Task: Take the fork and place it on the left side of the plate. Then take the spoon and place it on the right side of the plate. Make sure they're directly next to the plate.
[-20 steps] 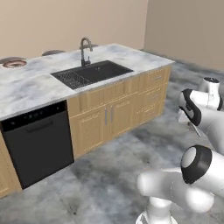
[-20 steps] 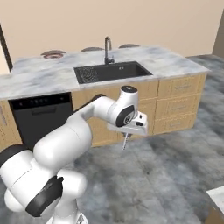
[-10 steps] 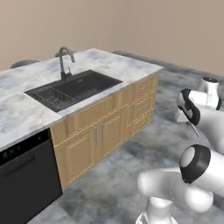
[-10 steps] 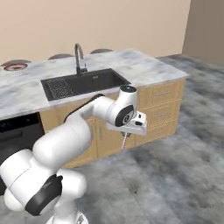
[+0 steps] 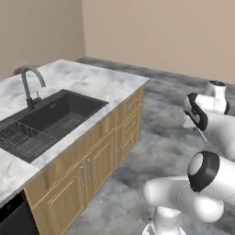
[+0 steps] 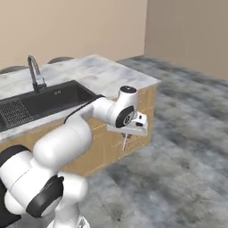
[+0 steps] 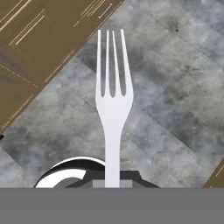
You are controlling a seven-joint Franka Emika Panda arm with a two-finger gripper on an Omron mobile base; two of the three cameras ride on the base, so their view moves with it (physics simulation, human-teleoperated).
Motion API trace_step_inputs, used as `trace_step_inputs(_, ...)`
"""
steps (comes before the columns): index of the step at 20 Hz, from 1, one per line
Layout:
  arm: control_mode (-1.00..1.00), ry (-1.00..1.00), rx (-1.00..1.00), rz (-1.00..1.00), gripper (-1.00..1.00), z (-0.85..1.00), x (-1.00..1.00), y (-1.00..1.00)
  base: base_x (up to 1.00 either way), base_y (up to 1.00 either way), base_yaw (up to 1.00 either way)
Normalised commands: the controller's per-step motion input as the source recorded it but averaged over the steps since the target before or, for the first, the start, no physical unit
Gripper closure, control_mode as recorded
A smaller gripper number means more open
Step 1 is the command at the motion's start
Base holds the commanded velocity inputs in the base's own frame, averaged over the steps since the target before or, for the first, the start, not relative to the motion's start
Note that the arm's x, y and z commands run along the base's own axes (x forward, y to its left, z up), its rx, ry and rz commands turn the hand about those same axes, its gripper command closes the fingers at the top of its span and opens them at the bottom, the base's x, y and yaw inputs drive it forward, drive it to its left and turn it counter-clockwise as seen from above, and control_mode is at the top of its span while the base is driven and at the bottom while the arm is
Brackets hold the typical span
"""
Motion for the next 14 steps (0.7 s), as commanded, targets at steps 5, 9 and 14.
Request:
trace_step_inputs(5,1.0,0.0,0.0,0.0,1.0,0.0,0.0,0.0,1.0,0.0,-0.48)
trace_step_inputs(9,1.0,0.0,0.0,0.0,1.0,0.0,0.0,0.0,1.0,0.0,-0.46)
trace_step_inputs(14,1.0,0.0,0.0,0.0,1.0,0.0,0.0,0.0,1.0,0.0,-0.25)
